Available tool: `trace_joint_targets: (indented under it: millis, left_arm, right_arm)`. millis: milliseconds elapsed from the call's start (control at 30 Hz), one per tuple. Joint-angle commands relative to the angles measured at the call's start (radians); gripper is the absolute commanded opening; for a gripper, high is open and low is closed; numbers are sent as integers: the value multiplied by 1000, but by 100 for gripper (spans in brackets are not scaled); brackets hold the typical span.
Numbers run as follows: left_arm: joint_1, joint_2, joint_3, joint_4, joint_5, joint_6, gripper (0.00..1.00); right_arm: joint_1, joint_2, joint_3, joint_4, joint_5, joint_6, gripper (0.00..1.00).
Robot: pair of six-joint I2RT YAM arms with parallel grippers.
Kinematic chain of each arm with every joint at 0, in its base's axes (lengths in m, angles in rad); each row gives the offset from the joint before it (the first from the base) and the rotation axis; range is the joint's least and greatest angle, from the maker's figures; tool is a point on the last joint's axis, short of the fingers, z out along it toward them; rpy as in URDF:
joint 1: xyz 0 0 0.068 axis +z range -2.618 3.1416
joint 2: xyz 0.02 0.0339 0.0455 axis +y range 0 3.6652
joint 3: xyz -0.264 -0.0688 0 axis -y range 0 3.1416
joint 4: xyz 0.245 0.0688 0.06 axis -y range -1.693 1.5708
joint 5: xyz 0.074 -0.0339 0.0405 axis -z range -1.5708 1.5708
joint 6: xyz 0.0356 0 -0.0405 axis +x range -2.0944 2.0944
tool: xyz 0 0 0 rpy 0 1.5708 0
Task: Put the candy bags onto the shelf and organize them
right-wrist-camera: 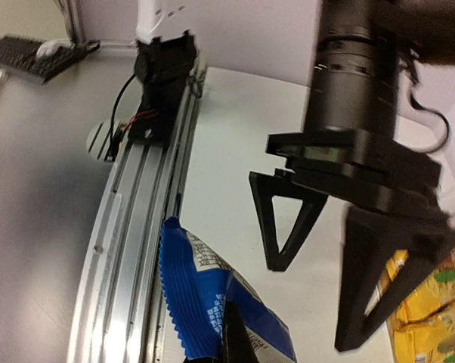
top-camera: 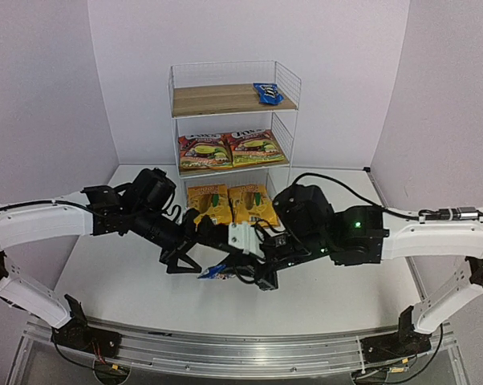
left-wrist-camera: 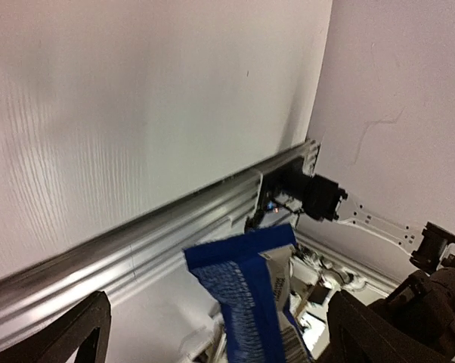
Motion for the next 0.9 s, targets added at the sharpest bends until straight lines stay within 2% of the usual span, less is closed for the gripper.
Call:
trace_joint_targets:
  millis: [0, 67, 167, 333, 500, 733, 867]
  left_arm:
    - [4, -147, 110, -168, -333, 226, 100]
    - [4, -215, 96, -146, -367, 291, 100]
    - [4, -351, -26, 70, -270, 432, 100]
    - [3, -393, -136, 380, -5, 500, 99]
    - [3, -299, -116, 441, 124, 528, 91]
    - [2, -200, -85, 465, 156, 533, 83]
    - [1, -149, -83, 548, 200, 482, 71]
  right_arm:
    - [-61, -116, 15, 18, 85, 557, 0]
    - [-144, -141, -6, 18, 18, 784, 0]
    - [-313, -144, -20, 18, -207, 1086, 0]
    - [-362, -67, 55, 19, -469, 1305, 0]
    - [-361, -10, 97, 34, -514, 1390, 0]
    - [-360, 4, 87, 86, -500, 1429, 0]
    - [-361, 19, 68, 160, -505, 1458, 0]
